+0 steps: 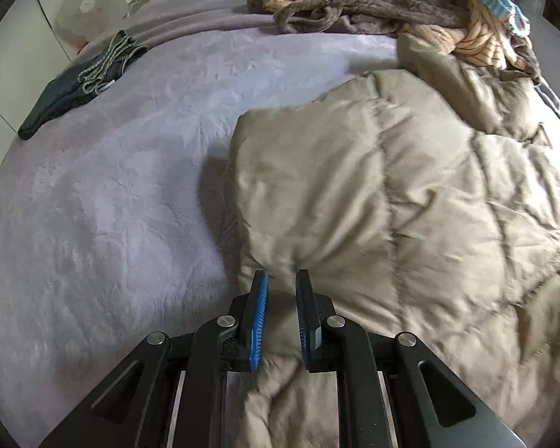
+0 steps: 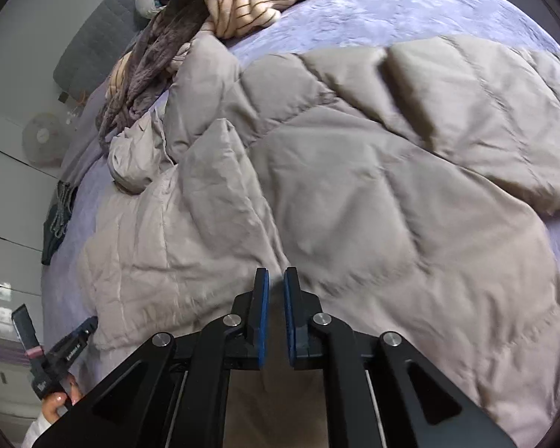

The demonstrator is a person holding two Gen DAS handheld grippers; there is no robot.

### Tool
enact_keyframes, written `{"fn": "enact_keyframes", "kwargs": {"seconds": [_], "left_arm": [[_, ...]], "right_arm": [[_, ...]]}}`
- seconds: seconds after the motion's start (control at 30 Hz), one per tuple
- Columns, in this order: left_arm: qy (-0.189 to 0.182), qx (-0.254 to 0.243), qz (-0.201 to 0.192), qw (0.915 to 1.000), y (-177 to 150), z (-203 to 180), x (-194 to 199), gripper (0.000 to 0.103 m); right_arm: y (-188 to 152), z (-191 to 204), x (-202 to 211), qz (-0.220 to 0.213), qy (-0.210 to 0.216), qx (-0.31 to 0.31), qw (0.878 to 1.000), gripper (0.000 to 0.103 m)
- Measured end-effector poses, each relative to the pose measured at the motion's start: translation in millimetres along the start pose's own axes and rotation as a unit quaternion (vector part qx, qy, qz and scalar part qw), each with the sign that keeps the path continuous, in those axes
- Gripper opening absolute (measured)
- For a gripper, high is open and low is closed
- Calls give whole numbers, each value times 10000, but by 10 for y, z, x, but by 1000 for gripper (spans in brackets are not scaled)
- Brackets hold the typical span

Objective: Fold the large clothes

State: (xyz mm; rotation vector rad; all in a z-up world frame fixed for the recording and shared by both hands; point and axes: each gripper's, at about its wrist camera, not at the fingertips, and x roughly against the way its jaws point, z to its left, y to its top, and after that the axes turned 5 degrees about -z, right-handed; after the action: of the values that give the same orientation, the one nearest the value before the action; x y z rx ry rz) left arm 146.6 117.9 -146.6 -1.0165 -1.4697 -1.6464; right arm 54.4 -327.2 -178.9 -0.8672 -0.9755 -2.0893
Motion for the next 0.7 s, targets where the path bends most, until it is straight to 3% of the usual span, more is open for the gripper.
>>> {"fn": "enact_keyframes", "kwargs": {"seconds": [0.13,0.2,0.27,0.37,0.4,0.43,0.47,0.63,0.7], "left_arm": [[-164,-94,86,9998,-50,-205,225,17],[-232,-187,95,9995,-105,-370,342,17],[-302,-273,81,9991,-162,-562,445,17],[-481,-319,83,9983,-245,-853,559,17],[-545,-325,114,9979,-259,-933,578,30],[-612,-345,174,9974,-286,-1039,587,82],[-606,-356,244,9972,-304,-1153,575,103],[-699,-676,193,9951,-338,-1648,635,102],[-784,-699,261,9941,-333,-1820,641,102]], "right_arm": [[-166,-237,214,94,131,-307,9994,14],[-227,-333,310,133,144,-403,9990,20],[-275,-411,380,158,129,-481,9986,35],[-346,-592,534,143,140,-614,9979,41],[-343,-631,559,134,134,-653,9977,42],[-350,-711,610,111,118,-714,9973,43],[-352,-791,657,81,108,-773,9969,46],[-318,-1204,890,-98,-11,-984,9951,49],[-257,-1385,971,-201,-33,-1111,9936,59]]}}
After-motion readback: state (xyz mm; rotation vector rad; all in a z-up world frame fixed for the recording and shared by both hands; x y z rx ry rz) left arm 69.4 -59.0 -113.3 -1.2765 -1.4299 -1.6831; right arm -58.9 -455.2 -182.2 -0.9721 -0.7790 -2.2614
